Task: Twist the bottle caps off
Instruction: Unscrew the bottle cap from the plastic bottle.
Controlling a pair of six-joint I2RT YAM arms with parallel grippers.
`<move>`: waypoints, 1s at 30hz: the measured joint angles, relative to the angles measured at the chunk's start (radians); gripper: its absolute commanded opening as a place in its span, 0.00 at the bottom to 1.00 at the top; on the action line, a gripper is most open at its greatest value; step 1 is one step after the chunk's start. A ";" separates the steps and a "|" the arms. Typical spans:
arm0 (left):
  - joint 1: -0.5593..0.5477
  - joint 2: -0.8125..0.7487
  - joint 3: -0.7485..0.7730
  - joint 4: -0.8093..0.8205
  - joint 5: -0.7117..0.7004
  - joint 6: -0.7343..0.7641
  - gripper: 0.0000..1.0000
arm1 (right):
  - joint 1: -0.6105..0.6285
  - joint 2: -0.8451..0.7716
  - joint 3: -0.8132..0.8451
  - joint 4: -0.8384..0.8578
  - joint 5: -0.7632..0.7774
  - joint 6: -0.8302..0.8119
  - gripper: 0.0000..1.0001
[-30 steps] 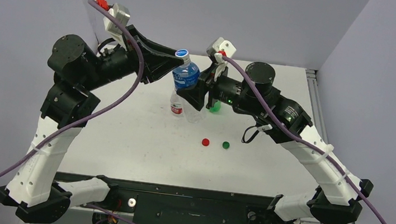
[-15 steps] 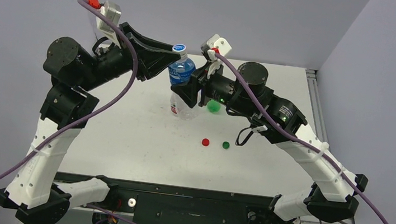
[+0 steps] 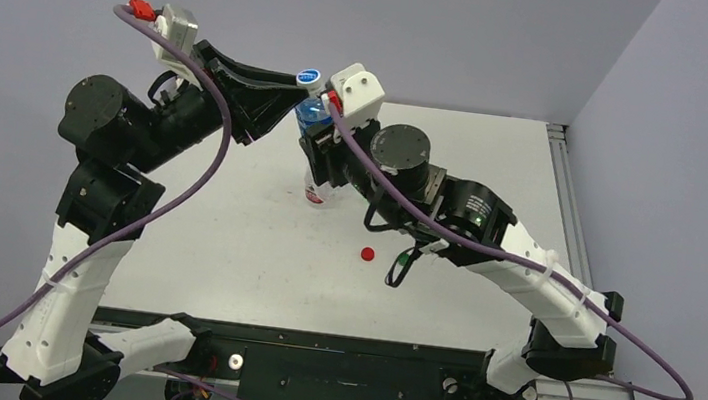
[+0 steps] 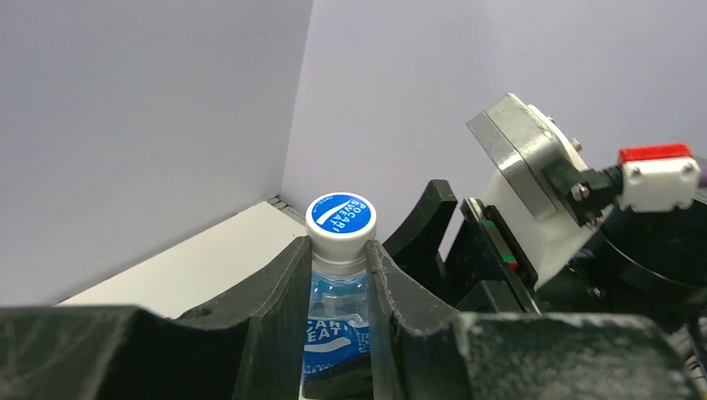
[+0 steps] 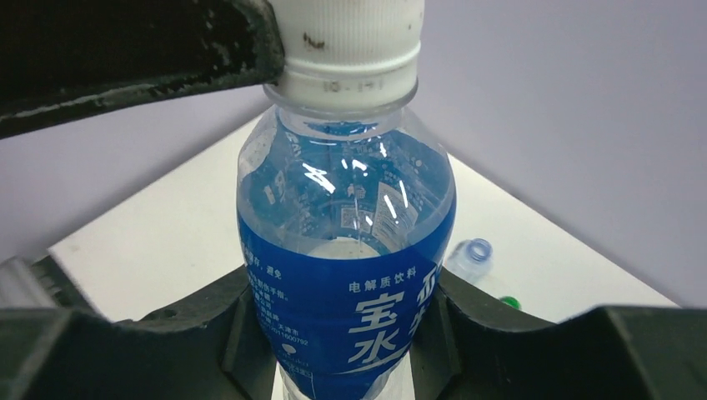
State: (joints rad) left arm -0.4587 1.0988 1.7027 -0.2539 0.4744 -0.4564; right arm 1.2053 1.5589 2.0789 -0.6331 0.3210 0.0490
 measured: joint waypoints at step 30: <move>0.011 0.029 -0.034 0.167 0.294 -0.370 0.93 | -0.248 -0.255 -0.352 0.238 -0.806 0.154 0.00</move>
State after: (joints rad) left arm -0.4480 1.1282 1.6691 -0.0868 0.7685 -0.8265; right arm 0.9577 1.3041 1.7271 -0.3954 -0.4847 0.2035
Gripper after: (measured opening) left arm 0.990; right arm 0.440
